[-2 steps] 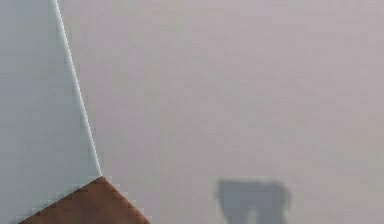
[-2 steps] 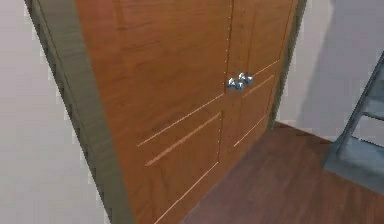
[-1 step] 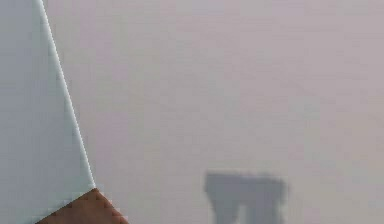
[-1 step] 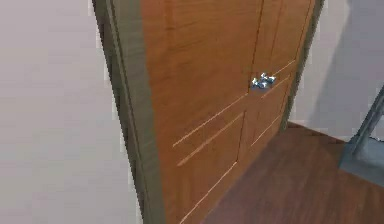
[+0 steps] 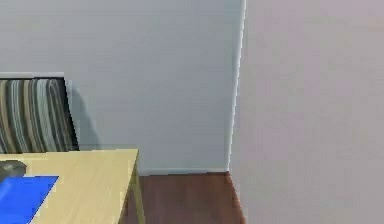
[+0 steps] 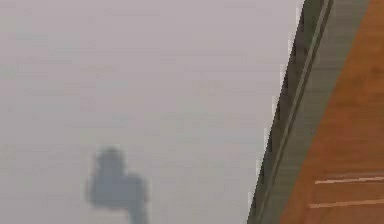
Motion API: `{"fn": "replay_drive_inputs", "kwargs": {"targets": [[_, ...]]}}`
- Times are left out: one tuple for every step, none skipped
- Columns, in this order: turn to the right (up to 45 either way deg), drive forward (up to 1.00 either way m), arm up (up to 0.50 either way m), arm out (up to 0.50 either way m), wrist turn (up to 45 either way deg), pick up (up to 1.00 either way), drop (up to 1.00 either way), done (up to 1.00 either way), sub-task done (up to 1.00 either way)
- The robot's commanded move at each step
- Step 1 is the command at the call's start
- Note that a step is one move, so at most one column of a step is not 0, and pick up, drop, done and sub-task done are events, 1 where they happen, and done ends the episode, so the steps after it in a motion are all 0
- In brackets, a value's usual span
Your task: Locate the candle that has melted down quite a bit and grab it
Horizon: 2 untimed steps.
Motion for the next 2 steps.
{"fn": "replay_drive_inputs", "kwargs": {"targets": [[0.0, 1.00, 0.00, 0.00, 0.0, 0.00, 0.00, 0.00, 0.00], [-18.0, 0.00, 0.00, 0.00, 0.0, 0.00, 0.00, 0.00, 0.00]]}}
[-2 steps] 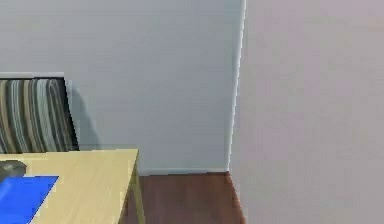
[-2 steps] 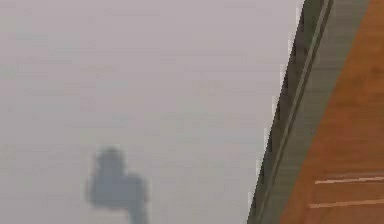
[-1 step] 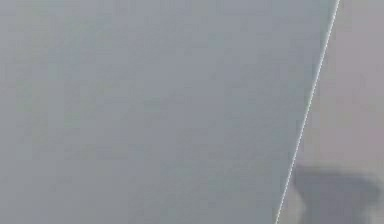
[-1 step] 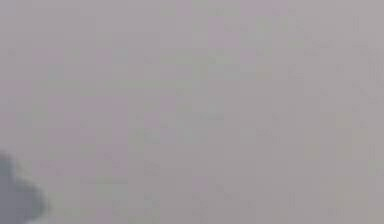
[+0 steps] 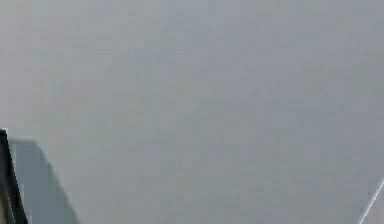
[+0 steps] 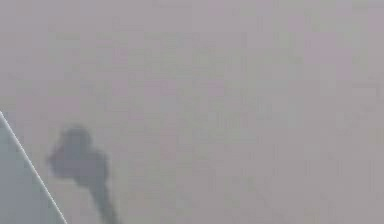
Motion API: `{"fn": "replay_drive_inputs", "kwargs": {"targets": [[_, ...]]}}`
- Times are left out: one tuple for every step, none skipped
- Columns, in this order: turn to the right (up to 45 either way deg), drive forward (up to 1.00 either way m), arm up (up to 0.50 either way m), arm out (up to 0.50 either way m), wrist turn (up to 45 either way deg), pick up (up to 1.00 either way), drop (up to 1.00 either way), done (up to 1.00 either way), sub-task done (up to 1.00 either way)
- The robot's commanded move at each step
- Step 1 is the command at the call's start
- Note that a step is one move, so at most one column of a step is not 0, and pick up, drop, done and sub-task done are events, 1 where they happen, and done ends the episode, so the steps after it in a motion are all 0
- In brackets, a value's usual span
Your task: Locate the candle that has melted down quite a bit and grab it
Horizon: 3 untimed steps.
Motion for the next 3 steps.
{"fn": "replay_drive_inputs", "kwargs": {"targets": [[0.0, 0.15, 0.00, 0.00, 0.0, 0.00, 0.00, 0.00, 0.00], [-27.0, 0.00, 0.00, 0.00, 0.0, 0.00, 0.00, 0.00, 0.00], [0.0, 0.20, 0.00, 0.00, 0.0, 0.00, 0.00, 0.00, 0.00]]}}
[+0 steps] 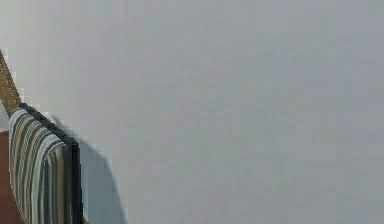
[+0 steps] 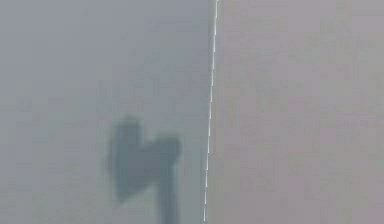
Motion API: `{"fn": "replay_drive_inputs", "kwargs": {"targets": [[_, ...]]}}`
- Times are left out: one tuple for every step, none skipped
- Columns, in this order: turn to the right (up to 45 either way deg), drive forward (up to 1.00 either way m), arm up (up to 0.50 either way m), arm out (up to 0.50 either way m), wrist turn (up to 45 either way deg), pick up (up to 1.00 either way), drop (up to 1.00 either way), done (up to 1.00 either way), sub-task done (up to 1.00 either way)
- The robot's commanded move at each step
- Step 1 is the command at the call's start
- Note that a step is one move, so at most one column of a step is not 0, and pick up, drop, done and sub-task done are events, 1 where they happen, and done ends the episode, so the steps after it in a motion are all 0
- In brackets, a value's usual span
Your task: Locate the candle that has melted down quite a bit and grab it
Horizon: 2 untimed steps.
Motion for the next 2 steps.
{"fn": "replay_drive_inputs", "kwargs": {"targets": [[-45.0, 0.00, 0.00, 0.00, 0.0, 0.00, 0.00, 0.00, 0.00], [-3.0, 0.00, 0.00, 0.00, 0.0, 0.00, 0.00, 0.00, 0.00]]}}
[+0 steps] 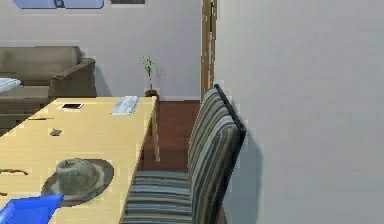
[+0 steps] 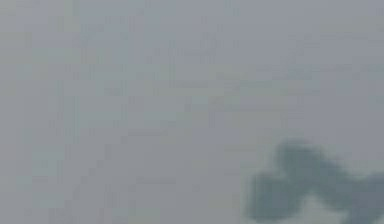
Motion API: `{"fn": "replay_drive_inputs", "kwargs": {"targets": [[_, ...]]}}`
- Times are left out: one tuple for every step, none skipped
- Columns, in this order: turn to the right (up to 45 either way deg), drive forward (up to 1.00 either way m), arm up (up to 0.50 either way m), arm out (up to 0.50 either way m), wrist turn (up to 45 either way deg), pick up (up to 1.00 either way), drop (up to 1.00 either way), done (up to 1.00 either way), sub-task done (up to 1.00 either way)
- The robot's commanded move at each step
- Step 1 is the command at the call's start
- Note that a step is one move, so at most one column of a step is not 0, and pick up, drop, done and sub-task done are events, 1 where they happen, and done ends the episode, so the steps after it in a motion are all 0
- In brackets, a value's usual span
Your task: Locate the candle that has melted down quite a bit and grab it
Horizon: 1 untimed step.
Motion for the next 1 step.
{"fn": "replay_drive_inputs", "kwargs": {"targets": [[0.0, 0.15, 0.00, 0.00, 0.0, 0.00, 0.00, 0.00, 0.00]]}}
